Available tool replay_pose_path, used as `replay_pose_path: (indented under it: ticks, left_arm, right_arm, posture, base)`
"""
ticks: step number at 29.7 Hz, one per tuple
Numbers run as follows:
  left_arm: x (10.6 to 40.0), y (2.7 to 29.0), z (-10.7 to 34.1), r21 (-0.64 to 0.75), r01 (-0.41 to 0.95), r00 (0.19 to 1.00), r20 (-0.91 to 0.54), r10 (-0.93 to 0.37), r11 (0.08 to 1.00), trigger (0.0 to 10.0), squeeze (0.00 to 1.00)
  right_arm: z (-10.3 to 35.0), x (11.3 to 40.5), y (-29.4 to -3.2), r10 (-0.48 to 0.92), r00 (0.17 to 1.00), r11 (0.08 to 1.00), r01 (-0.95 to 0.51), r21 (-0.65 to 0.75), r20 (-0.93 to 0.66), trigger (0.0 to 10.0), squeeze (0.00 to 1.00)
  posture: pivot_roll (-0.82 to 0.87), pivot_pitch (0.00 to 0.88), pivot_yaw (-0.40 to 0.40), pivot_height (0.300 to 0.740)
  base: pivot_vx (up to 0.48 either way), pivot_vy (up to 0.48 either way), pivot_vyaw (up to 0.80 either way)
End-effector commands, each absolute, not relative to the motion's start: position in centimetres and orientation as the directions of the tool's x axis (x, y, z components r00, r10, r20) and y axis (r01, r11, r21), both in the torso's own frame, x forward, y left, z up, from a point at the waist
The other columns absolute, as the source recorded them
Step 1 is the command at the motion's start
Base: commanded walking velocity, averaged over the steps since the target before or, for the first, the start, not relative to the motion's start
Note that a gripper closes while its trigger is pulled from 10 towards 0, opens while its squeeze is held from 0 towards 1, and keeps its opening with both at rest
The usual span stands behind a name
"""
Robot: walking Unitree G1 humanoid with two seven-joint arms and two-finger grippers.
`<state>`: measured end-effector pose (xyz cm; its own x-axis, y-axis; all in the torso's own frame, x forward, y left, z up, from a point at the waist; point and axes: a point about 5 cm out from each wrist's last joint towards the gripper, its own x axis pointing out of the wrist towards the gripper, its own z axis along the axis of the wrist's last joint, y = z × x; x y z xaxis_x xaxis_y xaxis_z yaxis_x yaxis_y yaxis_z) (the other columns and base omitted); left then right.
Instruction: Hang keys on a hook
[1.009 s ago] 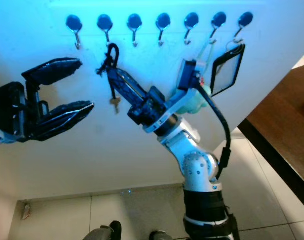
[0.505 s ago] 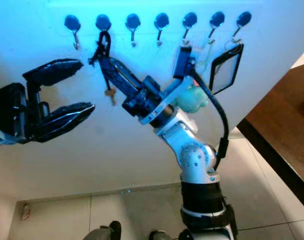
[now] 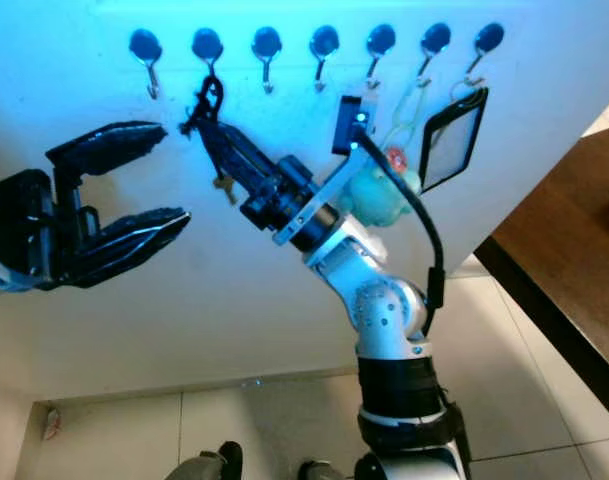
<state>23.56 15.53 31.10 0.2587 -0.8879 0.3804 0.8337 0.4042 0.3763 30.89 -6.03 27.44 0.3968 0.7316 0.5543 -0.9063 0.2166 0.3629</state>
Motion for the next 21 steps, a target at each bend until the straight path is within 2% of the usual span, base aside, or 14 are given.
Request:
replay_pose_path:
  ticks: [1,10,21]
  left_arm:
    - [23.1,15.3,31.1,0.394,0.835,0.237,0.374,-0.897,0.385,10.0,0.00]
    - [23.1,15.1,31.1,0.399,0.835,0.231,0.374,-0.898,0.380,10.0,0.00]
    - [23.2,15.1,31.2,0.400,0.832,0.234,0.376,-0.897,0.384,10.0,0.00]
  right_arm:
    - [27.4,30.8,-5.7,0.744,0.392,0.214,-0.907,0.364,0.541,0.0,0.00]
    - [25.7,31.1,-5.5,0.780,0.438,0.260,-0.877,0.405,0.447,0.0,0.00]
    - [24.6,30.9,-5.3,0.808,0.440,0.271,-0.869,0.415,0.393,0.0,0.00]
  posture:
    - [0.03,0.107,0.031,0.740]
    - [0.02,0.104,0.031,0.740]
    - [0.02,0.107,0.034,0.740]
  base:
    - [0.000,0.000,0.00]
    - [0.000,0.000,0.00]
    - [0.000,0.000,0.00]
